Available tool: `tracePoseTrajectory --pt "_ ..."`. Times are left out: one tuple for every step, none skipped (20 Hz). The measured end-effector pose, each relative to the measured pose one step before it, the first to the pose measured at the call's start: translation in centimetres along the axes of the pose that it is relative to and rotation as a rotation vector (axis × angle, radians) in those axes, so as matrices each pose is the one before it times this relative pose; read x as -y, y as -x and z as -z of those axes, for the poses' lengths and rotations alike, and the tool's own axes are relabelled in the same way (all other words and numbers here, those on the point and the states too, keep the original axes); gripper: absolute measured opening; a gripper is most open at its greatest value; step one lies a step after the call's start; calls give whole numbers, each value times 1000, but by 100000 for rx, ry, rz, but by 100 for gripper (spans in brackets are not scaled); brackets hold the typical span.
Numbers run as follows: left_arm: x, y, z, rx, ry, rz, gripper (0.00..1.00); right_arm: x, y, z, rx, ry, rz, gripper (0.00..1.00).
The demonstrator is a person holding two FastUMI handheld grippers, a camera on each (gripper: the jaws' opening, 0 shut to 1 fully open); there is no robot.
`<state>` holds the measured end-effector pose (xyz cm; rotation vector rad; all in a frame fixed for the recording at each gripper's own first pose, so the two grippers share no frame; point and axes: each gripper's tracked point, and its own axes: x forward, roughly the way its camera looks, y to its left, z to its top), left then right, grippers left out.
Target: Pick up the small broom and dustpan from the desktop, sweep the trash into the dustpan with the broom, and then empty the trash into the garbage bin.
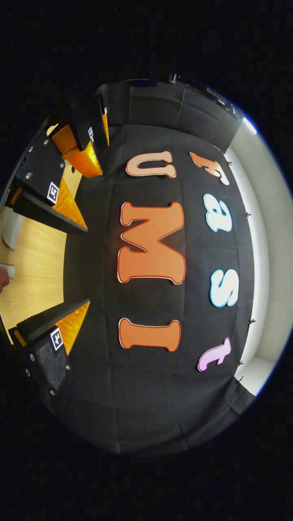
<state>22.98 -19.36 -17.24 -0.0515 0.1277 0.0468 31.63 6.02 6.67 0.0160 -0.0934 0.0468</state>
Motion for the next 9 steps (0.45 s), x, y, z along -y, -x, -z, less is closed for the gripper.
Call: tracePoseTrajectory --pt "78 -82 52 -128 -982 252 98 34 146 81 -145 325 164 94" --pt "107 -21 31 -165 -653 329 98 48 97 -34 94 145 100 94" --pt "294 24 127 -435 -250 818 98 -19 86 138 -39 150 94 94" --pt "232 79 -23 -644 224 747 98 145 133 226 -112 86 -54 94" --pt "-79 -107 157 -437 159 130 98 135 65 163 -312 121 168 94" --pt "-141 18 116 -714 -288 -221 98 -22 -11 -57 -47 29 81 94" --pt "-219 -136 162 -262 114 -378 98 46 17 191 -499 101 181 94" --pt "-156 -44 90 -520 206 -297 98 -32 -92 140 -410 -45 60 94" --pt "-73 109 28 -111 544 -291 98 71 -1 196 -515 -10 179 94"
